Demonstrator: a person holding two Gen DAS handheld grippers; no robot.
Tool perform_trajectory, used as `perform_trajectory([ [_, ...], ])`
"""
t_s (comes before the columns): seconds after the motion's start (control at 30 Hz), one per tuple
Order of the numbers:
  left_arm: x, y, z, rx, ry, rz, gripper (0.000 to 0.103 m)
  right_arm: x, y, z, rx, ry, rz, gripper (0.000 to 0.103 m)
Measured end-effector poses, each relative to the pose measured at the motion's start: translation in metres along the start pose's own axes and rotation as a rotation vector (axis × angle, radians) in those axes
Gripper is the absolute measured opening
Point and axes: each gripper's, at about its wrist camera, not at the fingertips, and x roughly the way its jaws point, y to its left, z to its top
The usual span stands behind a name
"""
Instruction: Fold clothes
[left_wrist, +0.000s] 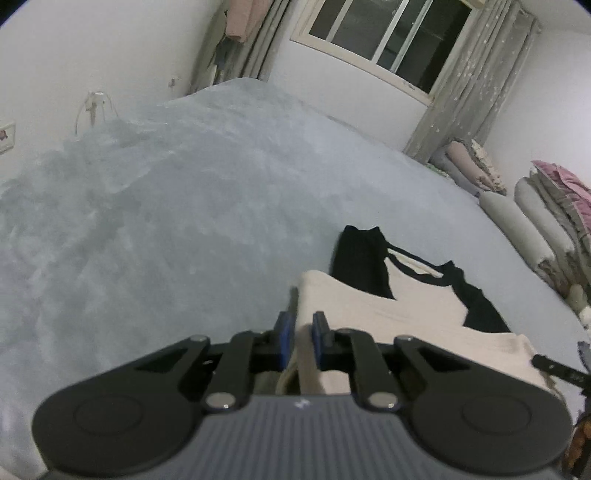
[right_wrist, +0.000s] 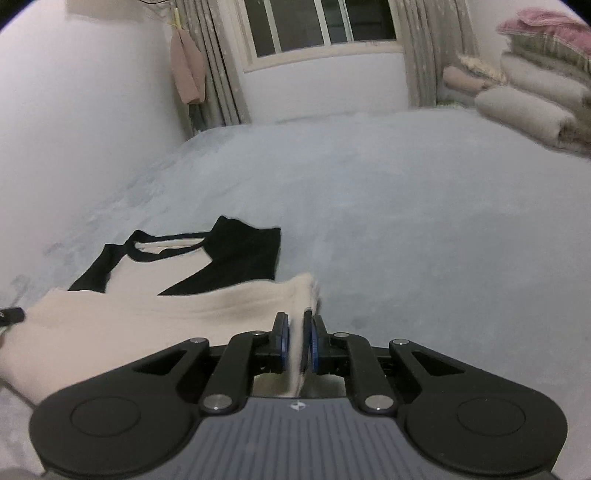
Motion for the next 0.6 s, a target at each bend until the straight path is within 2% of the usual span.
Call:
perform_trajectory([
  [0.07,0.002,0.004,0.001,-0.013,0.013,0.005,0.011,0.001,0.000,0.000,-0.012,0.015,-0.034,0.022],
  [0.1,0.003,0.007,0.001,-0.025,0.017,0.013,0.011,0.000,0.000,0.000,-0.016,0.020,-0.058,0.036],
  [0.13,0.000,0.005,0.003,-0.019,0.004,0.020,0.011,-0.005,0.001,0.001,-0.025,0.008,-0.084,0.044],
  [0.23,-0.011,-0.004,0.007,0.022,-0.042,0.047,0.012,-0.025,0.009,0.006,-0.078,-0.063,-0.119,0.044],
  [0.3,-0.019,-0.021,0.006,0.058,-0.058,0.033,0.022,-0.036,0.021,0.007,-0.108,-0.091,-0.090,0.044],
  [0.33,-0.021,-0.029,0.005,0.070,-0.058,0.019,0.023,-0.040,0.027,0.007,-0.118,-0.101,-0.070,0.044],
  [0.37,-0.023,-0.041,0.000,0.094,-0.055,0.002,0.024,-0.042,0.034,0.005,-0.118,-0.098,-0.035,0.044],
  [0.5,-0.020,-0.082,-0.021,0.207,-0.048,-0.031,0.040,-0.040,0.067,-0.005,-0.103,-0.043,0.134,0.044],
  [0.6,-0.015,-0.108,-0.036,0.291,-0.049,-0.039,0.049,-0.035,0.094,-0.014,-0.130,-0.012,0.197,0.044],
])
